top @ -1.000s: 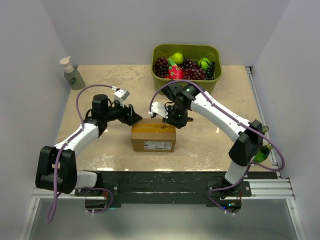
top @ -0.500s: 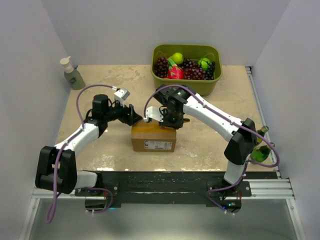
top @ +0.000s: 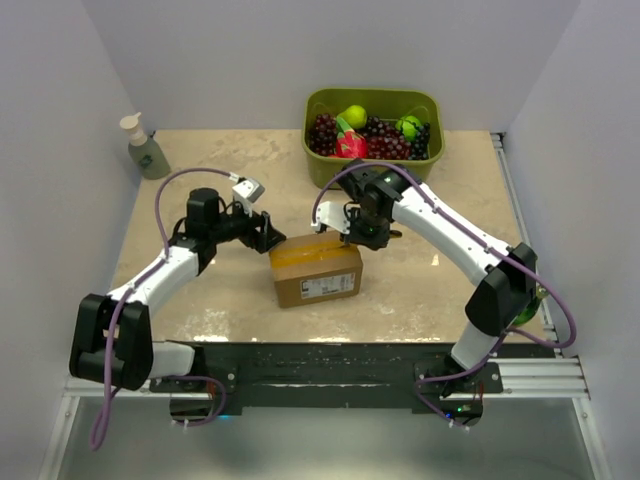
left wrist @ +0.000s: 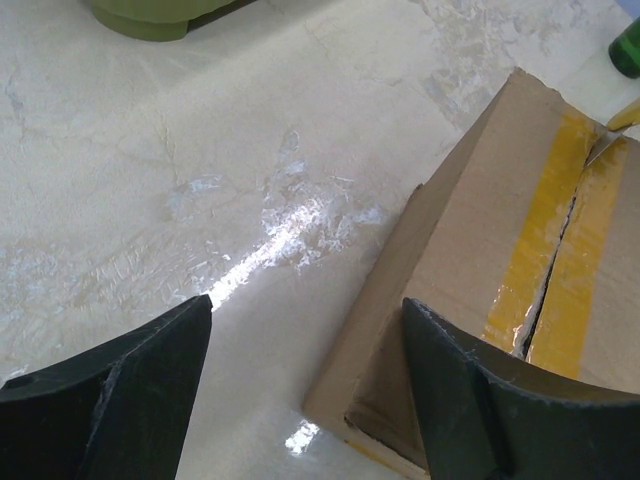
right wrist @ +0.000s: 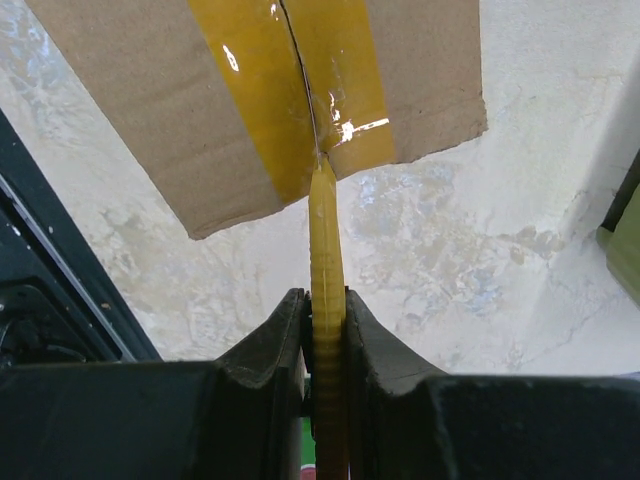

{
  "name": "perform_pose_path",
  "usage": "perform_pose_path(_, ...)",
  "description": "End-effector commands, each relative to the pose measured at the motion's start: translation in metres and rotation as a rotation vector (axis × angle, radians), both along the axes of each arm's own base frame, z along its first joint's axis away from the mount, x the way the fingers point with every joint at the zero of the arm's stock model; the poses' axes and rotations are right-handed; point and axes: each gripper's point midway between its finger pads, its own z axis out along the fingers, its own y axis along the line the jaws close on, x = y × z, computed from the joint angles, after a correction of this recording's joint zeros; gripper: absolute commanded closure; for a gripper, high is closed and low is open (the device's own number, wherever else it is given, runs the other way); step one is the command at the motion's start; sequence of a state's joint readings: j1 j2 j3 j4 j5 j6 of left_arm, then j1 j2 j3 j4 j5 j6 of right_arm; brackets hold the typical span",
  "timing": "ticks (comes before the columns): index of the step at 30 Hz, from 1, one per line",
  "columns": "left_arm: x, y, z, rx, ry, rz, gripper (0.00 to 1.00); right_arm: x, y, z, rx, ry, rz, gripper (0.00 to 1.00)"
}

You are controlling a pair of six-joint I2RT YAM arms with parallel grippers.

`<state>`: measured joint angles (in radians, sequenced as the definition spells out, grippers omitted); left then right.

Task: Unpack the express box

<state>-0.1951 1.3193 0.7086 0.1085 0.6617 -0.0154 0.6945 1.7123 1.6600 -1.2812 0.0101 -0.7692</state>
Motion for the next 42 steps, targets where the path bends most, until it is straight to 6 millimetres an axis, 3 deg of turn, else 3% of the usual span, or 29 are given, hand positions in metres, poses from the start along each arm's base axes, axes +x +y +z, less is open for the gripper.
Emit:
perform_pose_path(1, 0.003, 0.007, 0.023, 0.082, -0.126, -0.044, 0.16, -0.017, -0.045, 0.008, -0.166, 0.025, 0.005, 1.0)
perform_pose_path(4, -0.004, -0.003, 0.05, 0.06, -0.178, -0.138, 0.18, -0.02, -0.047, 0.01, -0.163, 0.02, 0.016, 1.0)
perform_pose_path(5, -0.01, -0.007, 0.072, 0.028, -0.245, -0.169, 0.16, -0.02, -0.047, 0.01, -0.158, 0.02, 0.012, 1.0)
perform_pose_path(8, -0.046, -0.03, 0.111, -0.065, -0.368, -0.334, 0.12, -0.022, -0.04, 0.012, -0.12, 0.031, -0.001, 1.0)
perform_pose_path(10, -0.067, -0.046, 0.115, -0.088, -0.36, -0.43, 0.12, -0.024, -0.033, 0.011, -0.087, 0.051, -0.017, 1.0)
perform_pose_path(13, -0.078, -0.057, 0.087, -0.06, -0.251, -0.418, 0.16, -0.025, -0.028, 0.011, -0.061, 0.068, -0.03, 1.0)
perform_pose_path(14, -0.073, -0.057, 0.072, -0.051, -0.222, -0.386, 0.17, -0.026, -0.026, 0.01, -0.057, 0.071, -0.031, 1.0)
perform_pose_path(18, -0.036, -0.053, 0.046, -0.02, -0.169, -0.225, 0.21, -0.027, -0.026, 0.009, -0.049, 0.08, -0.04, 1.0)
perform_pose_path(21, -0.028, -0.054, 0.027, -0.012, -0.176, -0.211, 0.23, -0.028, -0.026, 0.01, -0.047, 0.078, -0.041, 1.0)
perform_pose_path(23, -0.027, -0.055, 0.006, 0.021, -0.145, -0.213, 0.23, -0.03, -0.027, 0.01, -0.049, 0.08, -0.041, 1.0)
perform_pose_path(26, -0.039, -0.058, -0.008, 0.063, -0.158, -0.274, 0.24, -0.032, -0.029, 0.005, -0.061, 0.094, -0.042, 1.0)
perform_pose_path(30, -0.04, -0.066, 0.021, 0.094, -0.308, -0.262, 0.24, -0.032, -0.029, 0.005, -0.059, 0.094, -0.048, 1.0)
perform_pose_path(32, -0.038, -0.073, 0.047, 0.091, -0.404, -0.25, 0.24, -0.032, -0.028, 0.005, -0.058, 0.094, -0.049, 1.0)
perform_pose_path(35, -0.029, -0.073, 0.061, 0.14, -0.502, -0.236, 0.24, -0.031, -0.028, 0.006, -0.057, 0.093, -0.052, 1.0)
perform_pose_path(37, -0.032, -0.076, 0.057, 0.156, -0.534, -0.294, 0.24, -0.031, -0.027, 0.006, -0.056, 0.092, -0.051, 1.0)
perform_pose_path(42, -0.059, -0.092, 0.027, 0.104, -0.417, -0.465, 0.24, -0.03, -0.027, 0.005, -0.057, 0.093, -0.054, 1.0)
